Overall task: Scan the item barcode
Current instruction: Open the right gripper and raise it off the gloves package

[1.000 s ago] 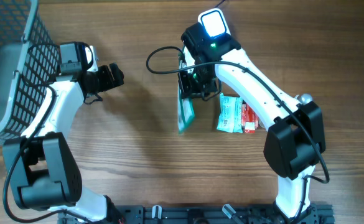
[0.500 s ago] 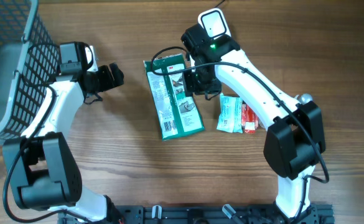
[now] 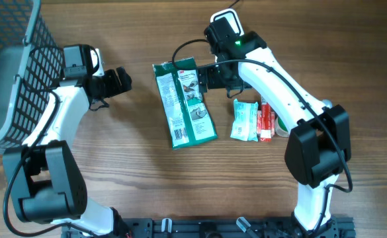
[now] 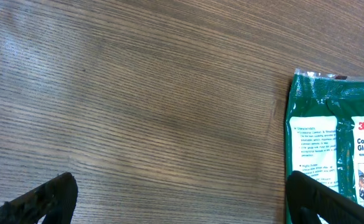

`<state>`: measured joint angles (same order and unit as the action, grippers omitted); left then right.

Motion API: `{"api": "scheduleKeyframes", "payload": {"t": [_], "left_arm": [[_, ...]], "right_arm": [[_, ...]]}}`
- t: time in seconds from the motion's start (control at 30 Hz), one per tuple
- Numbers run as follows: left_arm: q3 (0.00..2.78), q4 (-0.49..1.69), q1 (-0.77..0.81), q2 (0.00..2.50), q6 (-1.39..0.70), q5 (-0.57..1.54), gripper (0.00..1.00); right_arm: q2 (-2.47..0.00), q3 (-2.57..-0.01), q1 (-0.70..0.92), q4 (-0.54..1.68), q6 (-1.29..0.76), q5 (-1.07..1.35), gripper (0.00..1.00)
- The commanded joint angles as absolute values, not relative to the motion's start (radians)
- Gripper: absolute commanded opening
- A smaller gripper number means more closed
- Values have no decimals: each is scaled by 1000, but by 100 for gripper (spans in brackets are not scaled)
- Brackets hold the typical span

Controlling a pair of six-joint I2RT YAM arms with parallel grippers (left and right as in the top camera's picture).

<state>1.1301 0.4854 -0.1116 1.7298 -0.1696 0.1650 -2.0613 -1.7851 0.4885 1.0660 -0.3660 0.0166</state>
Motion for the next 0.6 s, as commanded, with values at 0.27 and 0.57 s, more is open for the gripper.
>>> {"api": "scheduleKeyframes", "payload": {"t": [0.27,0.57], "left_arm": [[1139,483,-120,1721,-165,156,100],[1139,483,-120,1721,-165,156,100]], "right_arm": [[-2078,-1778,493,730,-367,-8,100],[-2078,-1778,493,715,-368,-8,100]]}}
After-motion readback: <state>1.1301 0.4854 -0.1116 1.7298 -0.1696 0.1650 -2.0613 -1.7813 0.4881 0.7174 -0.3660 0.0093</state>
